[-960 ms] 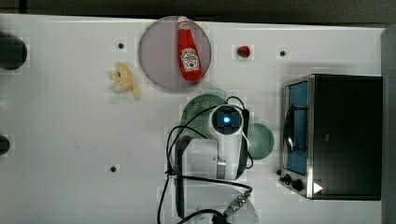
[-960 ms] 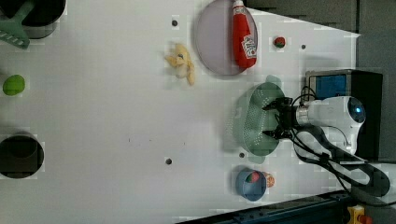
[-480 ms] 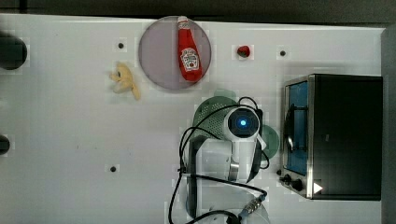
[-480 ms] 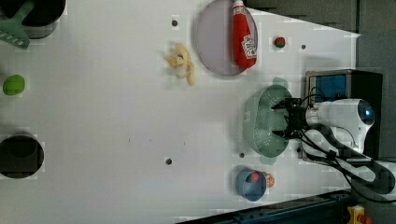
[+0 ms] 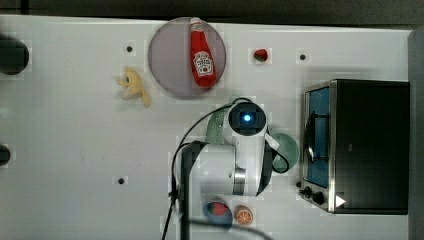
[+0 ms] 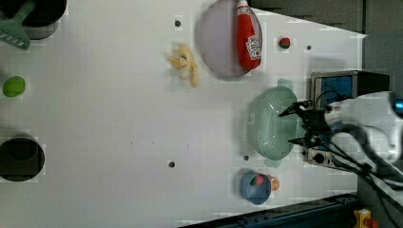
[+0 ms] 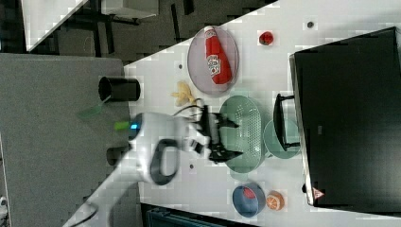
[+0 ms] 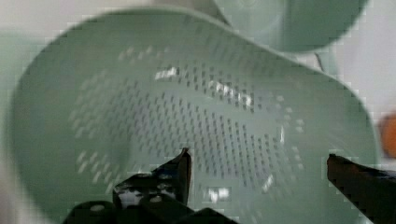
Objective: Drag strainer left to right.
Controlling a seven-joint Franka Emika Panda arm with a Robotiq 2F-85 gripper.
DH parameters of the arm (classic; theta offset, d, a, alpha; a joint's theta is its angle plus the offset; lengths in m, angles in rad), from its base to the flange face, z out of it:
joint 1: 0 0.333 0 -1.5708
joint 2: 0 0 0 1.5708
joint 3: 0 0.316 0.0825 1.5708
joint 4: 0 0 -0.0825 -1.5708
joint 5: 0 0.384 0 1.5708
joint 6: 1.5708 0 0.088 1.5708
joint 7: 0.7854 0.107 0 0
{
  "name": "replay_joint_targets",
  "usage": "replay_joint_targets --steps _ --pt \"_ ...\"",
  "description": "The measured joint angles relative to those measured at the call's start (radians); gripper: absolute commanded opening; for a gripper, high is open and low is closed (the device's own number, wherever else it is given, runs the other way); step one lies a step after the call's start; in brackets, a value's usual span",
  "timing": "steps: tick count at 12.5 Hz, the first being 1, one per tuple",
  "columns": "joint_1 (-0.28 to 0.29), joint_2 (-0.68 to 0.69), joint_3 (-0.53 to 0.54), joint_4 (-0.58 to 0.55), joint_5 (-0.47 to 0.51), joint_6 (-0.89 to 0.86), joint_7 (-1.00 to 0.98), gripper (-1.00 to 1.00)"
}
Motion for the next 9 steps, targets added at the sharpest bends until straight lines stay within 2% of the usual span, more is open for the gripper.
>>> replay_joint_targets --steps 3,6,9 --pt "0.015 -0.230 0.017 0.129 0.002 -0.236 -0.221 1.00" --pt "0.027 -0.330 0.007 0.354 -0.006 -0.424 -0.361 1.00" --pt "0.005 -0.403 0.004 0.460 0.000 -0.708 -0.443 1.00"
